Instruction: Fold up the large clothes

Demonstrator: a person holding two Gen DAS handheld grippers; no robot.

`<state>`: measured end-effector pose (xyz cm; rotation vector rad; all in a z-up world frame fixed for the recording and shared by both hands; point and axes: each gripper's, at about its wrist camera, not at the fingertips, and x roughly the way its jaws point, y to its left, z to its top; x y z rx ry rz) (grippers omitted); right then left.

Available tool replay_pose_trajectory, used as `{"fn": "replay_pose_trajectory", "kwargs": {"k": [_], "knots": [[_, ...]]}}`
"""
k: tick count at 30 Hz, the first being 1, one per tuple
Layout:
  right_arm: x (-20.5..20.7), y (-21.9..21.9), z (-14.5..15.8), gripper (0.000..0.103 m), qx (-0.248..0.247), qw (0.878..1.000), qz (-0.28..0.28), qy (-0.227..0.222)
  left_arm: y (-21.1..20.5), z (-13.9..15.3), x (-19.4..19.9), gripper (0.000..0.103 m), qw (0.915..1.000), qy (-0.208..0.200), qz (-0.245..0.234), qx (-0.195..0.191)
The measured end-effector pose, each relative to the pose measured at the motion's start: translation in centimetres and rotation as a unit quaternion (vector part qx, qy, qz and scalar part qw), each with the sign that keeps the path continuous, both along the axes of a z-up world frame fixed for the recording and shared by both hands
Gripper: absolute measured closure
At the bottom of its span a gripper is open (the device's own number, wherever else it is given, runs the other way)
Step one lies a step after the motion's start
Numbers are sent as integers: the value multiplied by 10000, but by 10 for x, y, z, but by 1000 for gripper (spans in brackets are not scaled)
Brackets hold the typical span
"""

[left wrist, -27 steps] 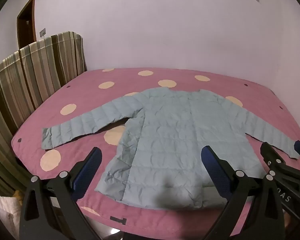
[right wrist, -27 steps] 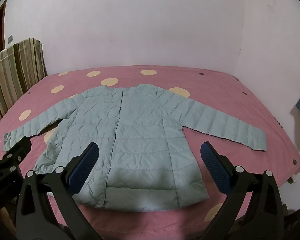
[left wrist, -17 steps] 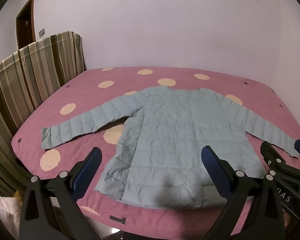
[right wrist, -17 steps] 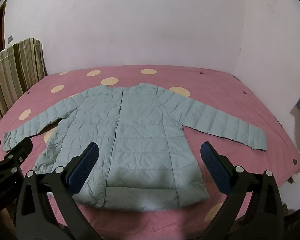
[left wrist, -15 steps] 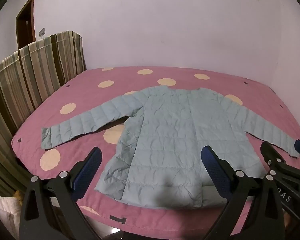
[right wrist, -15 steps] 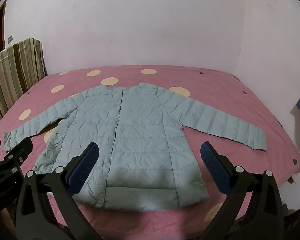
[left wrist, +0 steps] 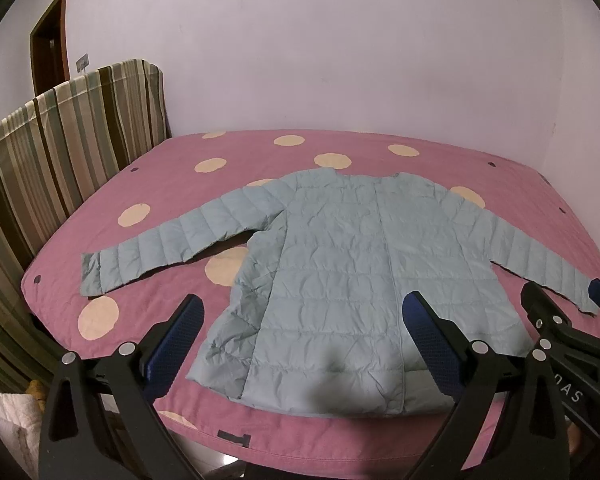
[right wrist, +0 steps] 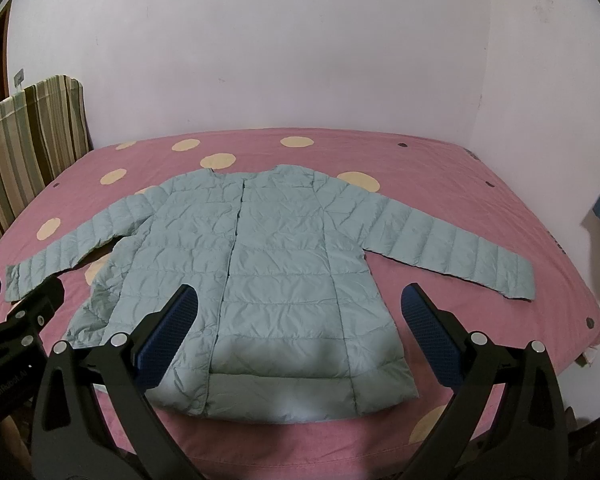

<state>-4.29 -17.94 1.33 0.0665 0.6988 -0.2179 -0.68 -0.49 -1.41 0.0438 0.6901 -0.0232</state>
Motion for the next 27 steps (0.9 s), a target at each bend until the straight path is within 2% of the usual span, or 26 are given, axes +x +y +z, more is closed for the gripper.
{"fn": "replay_pose_trajectory", "kwargs": {"k": [27], "knots": [[2,-1,-1,2,2,10000,0,21,1,1,5,4,10000,48,22,0]]}}
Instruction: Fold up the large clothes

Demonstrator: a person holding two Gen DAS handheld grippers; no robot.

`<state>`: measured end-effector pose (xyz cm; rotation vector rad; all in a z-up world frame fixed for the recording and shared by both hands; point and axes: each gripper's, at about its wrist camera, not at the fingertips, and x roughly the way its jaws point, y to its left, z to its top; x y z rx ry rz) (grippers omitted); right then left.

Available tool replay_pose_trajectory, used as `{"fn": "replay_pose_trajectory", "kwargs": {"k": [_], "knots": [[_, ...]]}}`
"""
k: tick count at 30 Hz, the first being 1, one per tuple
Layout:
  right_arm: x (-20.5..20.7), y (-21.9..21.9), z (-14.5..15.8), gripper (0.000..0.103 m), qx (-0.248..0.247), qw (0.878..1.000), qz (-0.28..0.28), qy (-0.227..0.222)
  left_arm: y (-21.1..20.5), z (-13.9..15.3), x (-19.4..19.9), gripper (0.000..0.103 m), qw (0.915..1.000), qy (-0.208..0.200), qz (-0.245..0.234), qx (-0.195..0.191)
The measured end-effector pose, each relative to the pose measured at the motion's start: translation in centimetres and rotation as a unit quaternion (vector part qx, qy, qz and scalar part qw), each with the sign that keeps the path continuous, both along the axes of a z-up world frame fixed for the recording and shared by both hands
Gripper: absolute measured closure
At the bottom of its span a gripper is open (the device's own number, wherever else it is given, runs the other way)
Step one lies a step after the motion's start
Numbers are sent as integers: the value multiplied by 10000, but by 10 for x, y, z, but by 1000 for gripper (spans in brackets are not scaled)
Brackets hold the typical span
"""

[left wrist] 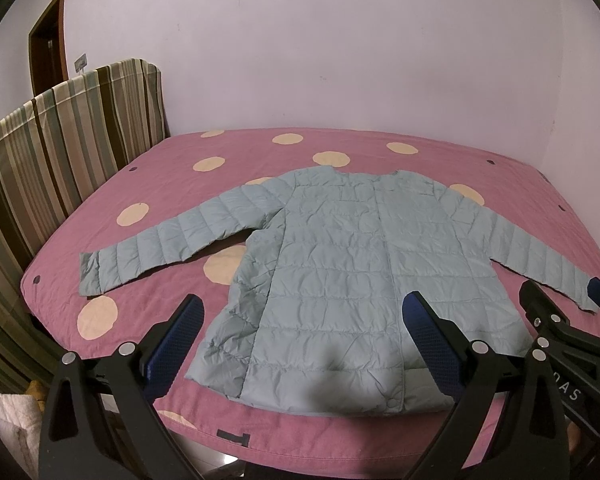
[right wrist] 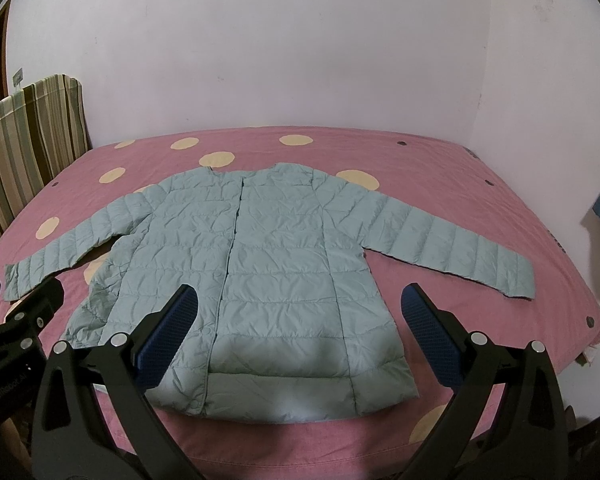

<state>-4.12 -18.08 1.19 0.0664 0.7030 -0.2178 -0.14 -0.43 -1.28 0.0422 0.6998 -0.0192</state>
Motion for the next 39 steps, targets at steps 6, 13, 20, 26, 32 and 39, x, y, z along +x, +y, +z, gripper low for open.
{"fn": "replay_pose_trajectory", "kwargs": {"k": [6,13,20,26,32,39], "knots": [[0,0,0,2,-3,10000,-4,5,0,0,0,4,10000,6,-1,1],[1,0,-1,2,-2,10000,-2,10,0,0,0,4,10000,14,0,3],[1,2,0,2,-1,10000,-2,15,-1,-2,0,4,10000,23,-2,-2],[1,2,-4,2,-3,10000,-6,25,-1,-2,0,4,10000,27,-1,3],[3,0,-17,2,5,9999,5,106,-3,-9,0,4,10000,83,2,-1],[11,2,-19,2,13,9997,11,235,-4,-18,10,4,9998,219,-27,-1]]}}
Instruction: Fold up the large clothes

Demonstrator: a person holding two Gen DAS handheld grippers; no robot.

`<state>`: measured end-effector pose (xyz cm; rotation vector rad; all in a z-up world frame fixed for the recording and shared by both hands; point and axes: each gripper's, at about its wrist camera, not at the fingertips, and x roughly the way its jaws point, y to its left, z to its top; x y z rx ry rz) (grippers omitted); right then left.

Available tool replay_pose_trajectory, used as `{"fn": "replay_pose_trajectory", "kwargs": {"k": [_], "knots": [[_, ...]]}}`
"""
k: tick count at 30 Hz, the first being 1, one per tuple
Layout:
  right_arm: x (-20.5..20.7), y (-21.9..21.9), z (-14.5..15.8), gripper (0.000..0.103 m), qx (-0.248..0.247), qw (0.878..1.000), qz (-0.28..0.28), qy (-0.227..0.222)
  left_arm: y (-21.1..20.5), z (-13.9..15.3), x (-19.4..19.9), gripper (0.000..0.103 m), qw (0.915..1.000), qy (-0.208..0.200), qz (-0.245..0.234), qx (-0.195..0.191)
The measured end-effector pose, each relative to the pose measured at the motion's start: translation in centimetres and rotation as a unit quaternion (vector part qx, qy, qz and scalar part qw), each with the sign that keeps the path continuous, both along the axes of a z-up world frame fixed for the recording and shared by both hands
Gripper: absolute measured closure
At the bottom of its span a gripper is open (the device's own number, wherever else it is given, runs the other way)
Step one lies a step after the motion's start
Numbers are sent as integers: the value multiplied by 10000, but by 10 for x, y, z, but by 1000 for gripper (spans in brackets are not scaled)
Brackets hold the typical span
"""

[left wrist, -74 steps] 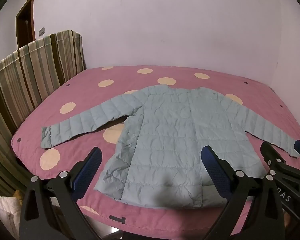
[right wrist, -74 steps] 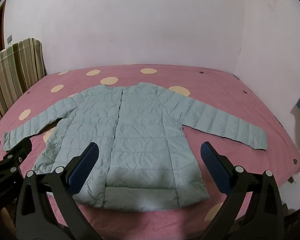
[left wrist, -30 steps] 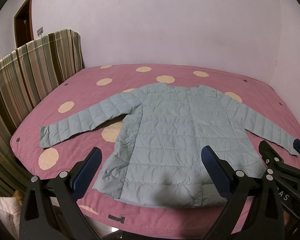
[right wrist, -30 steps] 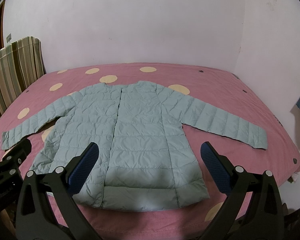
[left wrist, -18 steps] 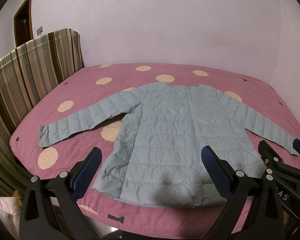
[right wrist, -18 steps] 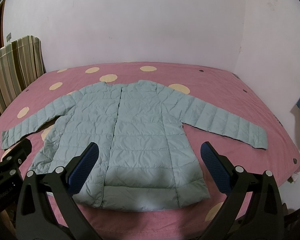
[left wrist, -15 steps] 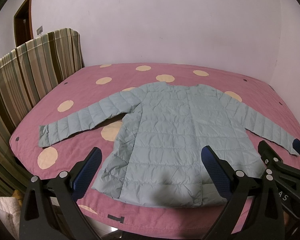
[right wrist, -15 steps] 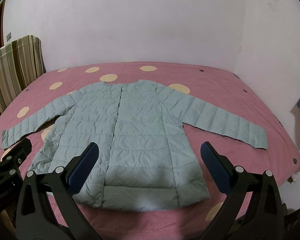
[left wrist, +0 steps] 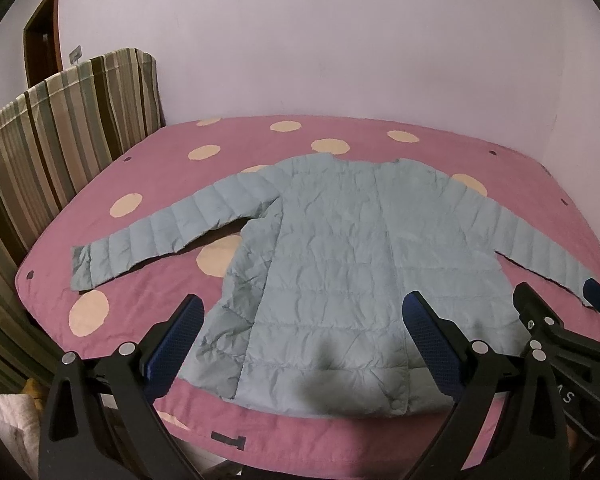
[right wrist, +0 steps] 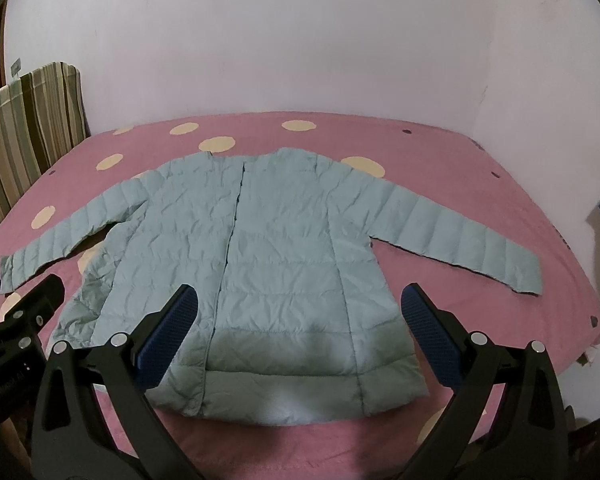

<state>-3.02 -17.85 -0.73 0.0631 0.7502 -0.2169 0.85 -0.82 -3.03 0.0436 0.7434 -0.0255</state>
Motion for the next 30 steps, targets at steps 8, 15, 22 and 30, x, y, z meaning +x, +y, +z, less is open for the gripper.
{"fn": "replay_pose_trajectory", "kwargs": {"k": [8,15,22,30], "knots": [[9,-5,-8,2,129,9999,-13,74,6,-5,12,4,10000,75,34,-46],[20,-47,-20,2,798,9965,-266,-26,37,-25,47,4,9974,173,680,139],[35,-142,-54,2,1282,9828,-1322,114,112,-74,101,4,9818,387,1821,364],[22,-261,-105,34,2185,9422,-2534,176,179,-136,132,4,9672,920,2367,6]]}}
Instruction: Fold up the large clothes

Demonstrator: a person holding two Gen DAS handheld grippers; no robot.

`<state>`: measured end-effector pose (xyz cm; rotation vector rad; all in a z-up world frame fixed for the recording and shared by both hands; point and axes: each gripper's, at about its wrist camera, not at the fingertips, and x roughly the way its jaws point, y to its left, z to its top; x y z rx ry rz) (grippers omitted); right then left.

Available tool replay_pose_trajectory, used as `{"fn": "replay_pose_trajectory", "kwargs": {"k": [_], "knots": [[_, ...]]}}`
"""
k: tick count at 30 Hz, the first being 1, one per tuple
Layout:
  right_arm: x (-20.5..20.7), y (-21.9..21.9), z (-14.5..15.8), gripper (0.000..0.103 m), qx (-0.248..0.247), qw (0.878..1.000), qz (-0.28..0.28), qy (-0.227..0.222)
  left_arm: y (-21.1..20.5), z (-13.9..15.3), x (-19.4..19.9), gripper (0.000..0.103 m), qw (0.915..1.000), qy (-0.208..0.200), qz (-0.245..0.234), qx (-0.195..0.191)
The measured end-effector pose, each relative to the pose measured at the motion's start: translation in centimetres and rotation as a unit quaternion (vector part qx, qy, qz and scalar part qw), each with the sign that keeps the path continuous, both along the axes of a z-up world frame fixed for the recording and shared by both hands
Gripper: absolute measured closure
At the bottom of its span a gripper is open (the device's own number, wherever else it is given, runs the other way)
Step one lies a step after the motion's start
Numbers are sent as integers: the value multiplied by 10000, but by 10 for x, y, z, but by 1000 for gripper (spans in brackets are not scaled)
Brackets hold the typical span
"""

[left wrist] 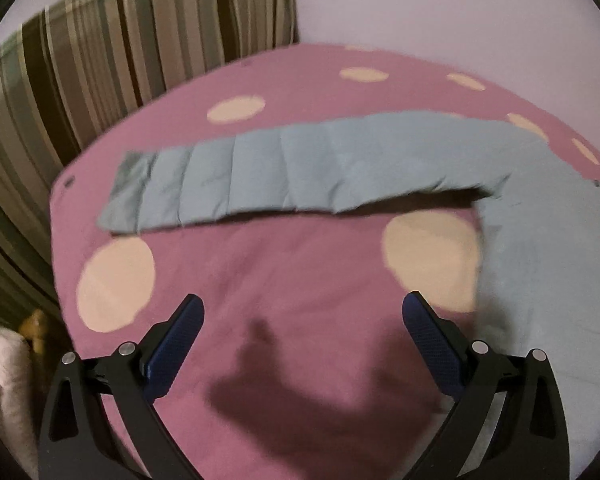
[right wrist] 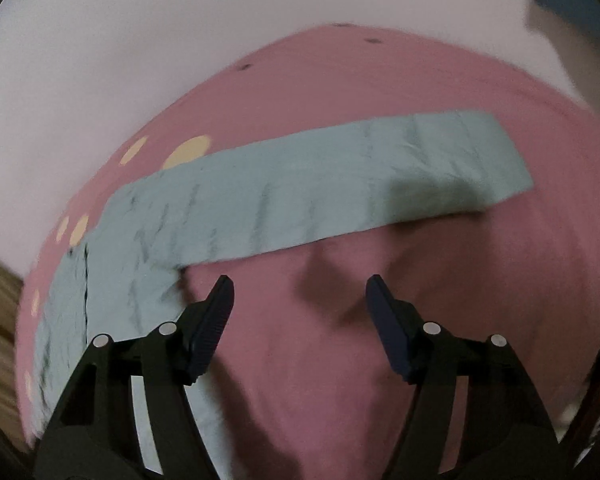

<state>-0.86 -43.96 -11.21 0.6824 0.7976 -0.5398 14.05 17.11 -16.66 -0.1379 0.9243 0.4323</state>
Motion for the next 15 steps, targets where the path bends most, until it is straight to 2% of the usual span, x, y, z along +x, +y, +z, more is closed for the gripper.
{"fn": "replay_pose_trajectory", "kwargs": {"k": [3,5,8,10,15], "knots": [[-10,-27,-17,34,277,9990,-341,-45,12,-21,3,4,9995,181,130,-240],[-16,-46,-31,34,468,9969,-624,-62,17,-32,3,4,9990,293,223,-244],[-22,-68,-44,34,682,9937,-889,-105,13,-34,2,4,9997,187,160,-41],[-26,-82,-51,34,839,9904,-1059,-288,13,-35,4,4,9997,198,165,4],[-28,-107,-57,34,777,9862,-1373,-506,13,-34,4,4,9997,165,158,-41]]}}
